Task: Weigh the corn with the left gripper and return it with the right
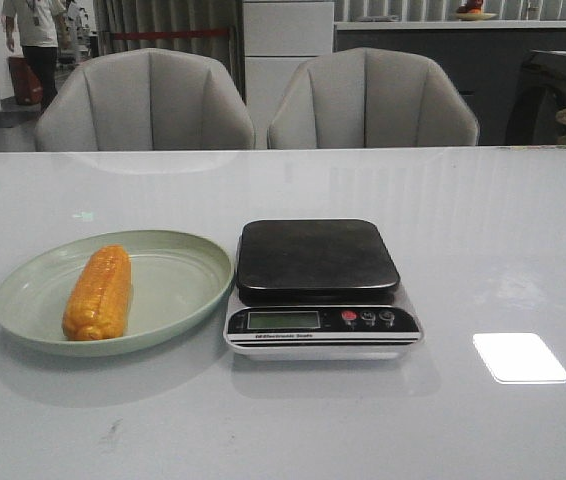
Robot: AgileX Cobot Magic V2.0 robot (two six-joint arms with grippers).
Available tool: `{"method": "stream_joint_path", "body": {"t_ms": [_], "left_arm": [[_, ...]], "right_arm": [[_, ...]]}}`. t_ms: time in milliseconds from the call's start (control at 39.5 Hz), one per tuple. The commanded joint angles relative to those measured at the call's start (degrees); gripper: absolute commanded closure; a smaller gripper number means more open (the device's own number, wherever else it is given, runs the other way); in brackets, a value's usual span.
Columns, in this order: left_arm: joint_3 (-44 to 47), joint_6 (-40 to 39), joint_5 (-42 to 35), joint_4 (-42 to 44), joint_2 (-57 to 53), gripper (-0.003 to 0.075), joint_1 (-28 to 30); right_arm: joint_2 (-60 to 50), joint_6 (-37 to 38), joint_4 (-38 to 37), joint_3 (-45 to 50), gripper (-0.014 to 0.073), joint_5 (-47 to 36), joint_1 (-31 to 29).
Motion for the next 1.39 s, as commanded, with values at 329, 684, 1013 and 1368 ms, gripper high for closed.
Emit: {"method": "stream_joint_path", "body": {"t_ms": [329, 684, 1013, 1368], "left_arm": [[-10.7, -0.04, 6.39, 0.29, 13.22, 0.0607, -0.31], [-11.03, -0.04, 9.18, 0.66, 14.94, 0.0566, -0.46], [-15.02, -0.04, 12.46, 0.56, 21.02, 0.0083, -5.75], [-23.43, -0.04, 13.44, -3.47, 41.88, 0.0082, -13.13]], "right_arm": [[-1.09, -0.14, -0.55, 0.57, 0.0427, -4.74, -0.25], [-1.09, -0.14, -0.55, 0.57, 0.0427, -4.74, -0.25], [-1.09, -0.14, -0.55, 0.57, 0.0427, -4.74, -0.25], [-1.09, -0.14, -0.55, 0.57, 0.0427, -4.74, -0.25]]}}
